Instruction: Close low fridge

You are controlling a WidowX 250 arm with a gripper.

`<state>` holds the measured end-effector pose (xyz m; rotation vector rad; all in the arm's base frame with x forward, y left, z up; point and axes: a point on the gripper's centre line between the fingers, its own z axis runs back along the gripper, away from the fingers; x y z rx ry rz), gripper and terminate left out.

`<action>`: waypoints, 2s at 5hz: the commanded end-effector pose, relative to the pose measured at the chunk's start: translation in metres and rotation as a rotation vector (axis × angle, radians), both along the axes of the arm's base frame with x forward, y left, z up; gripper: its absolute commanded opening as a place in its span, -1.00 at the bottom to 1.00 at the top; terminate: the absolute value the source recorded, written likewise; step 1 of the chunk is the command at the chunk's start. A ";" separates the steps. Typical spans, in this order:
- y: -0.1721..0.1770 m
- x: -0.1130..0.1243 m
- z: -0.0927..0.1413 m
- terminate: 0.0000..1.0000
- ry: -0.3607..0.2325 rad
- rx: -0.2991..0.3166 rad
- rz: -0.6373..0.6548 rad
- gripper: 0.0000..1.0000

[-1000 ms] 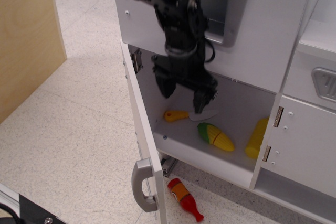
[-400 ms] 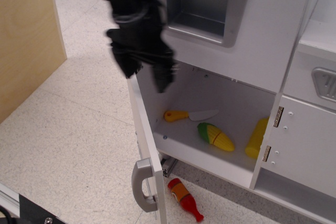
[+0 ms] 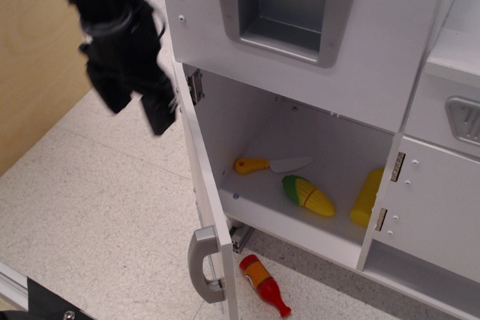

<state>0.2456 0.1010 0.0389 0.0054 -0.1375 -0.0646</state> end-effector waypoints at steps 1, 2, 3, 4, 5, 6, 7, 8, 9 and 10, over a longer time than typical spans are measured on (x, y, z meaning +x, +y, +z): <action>0.008 -0.006 -0.048 -1.00 0.003 0.066 -0.061 1.00; -0.005 0.002 -0.072 -1.00 0.005 -0.003 -0.085 1.00; -0.022 0.012 -0.086 -1.00 0.009 -0.034 -0.068 1.00; -0.036 0.019 -0.090 -1.00 0.006 -0.058 -0.040 1.00; -0.049 0.030 -0.094 -1.00 -0.004 -0.057 -0.022 1.00; -0.059 0.047 -0.101 -1.00 0.005 -0.072 0.009 1.00; -0.067 0.070 -0.104 -1.00 -0.035 -0.082 0.060 1.00; -0.071 0.086 -0.103 -1.00 -0.067 -0.087 0.113 1.00; -0.073 0.093 -0.102 -1.00 -0.092 -0.083 0.137 1.00; -0.074 0.099 -0.102 -1.00 -0.173 -0.050 0.171 1.00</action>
